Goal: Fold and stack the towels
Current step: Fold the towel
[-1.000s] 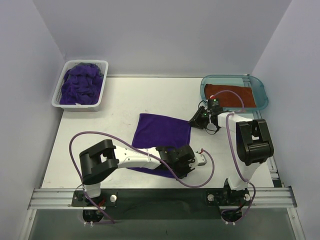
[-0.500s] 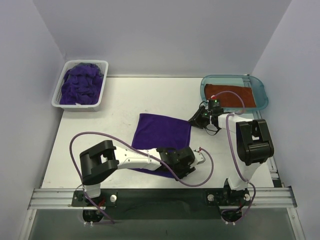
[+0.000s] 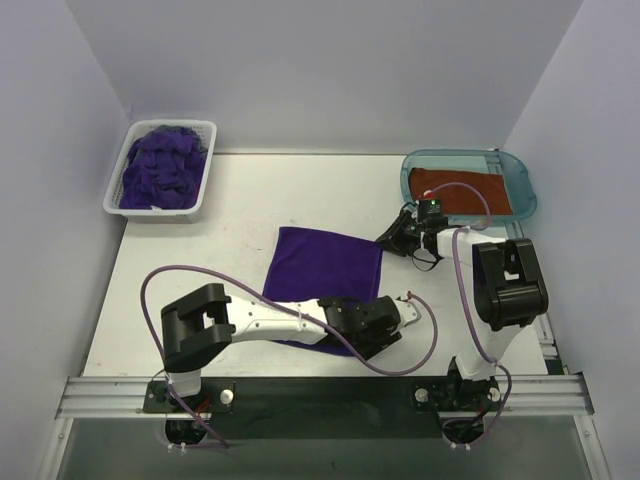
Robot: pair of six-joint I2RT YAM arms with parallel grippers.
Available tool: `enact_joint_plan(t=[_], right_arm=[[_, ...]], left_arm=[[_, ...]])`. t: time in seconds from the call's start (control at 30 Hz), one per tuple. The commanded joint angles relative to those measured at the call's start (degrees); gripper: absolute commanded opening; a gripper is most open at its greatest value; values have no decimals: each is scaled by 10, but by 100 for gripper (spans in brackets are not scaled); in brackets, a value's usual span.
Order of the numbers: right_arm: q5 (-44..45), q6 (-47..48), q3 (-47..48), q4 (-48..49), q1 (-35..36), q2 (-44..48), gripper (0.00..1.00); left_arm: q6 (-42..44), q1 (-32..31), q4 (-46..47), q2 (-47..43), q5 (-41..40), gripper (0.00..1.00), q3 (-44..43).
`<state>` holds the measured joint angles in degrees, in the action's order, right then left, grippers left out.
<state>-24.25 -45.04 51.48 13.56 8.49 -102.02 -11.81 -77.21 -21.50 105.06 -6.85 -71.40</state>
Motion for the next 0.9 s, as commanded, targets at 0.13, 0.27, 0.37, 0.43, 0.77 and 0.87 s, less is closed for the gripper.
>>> enact_joint_plan(t=[0.13,0.27,0.37,0.43,0.77,0.87], right_arm=[[-18,-16,-14,-2,-10,1,27],[-21,-20,-16,2,-12,0,27],[-24,-21,-17,4,-12,0,27],[-25,-22,-18,5,-13,-1,27],[-32,-31,-22,18,-15,-7,27],[-33,-34,-24,22,-15,-10,26]], left_arm=[[13,-11,0,21,11,54,-28],[17,-15,-4,30,6,56,-33],[18,-15,-6,36,-2,56,-36],[18,-15,-9,42,-4,49,-41],[15,-14,-26,32,2,3,-32],[10,-13,-27,22,1,3,-23]])
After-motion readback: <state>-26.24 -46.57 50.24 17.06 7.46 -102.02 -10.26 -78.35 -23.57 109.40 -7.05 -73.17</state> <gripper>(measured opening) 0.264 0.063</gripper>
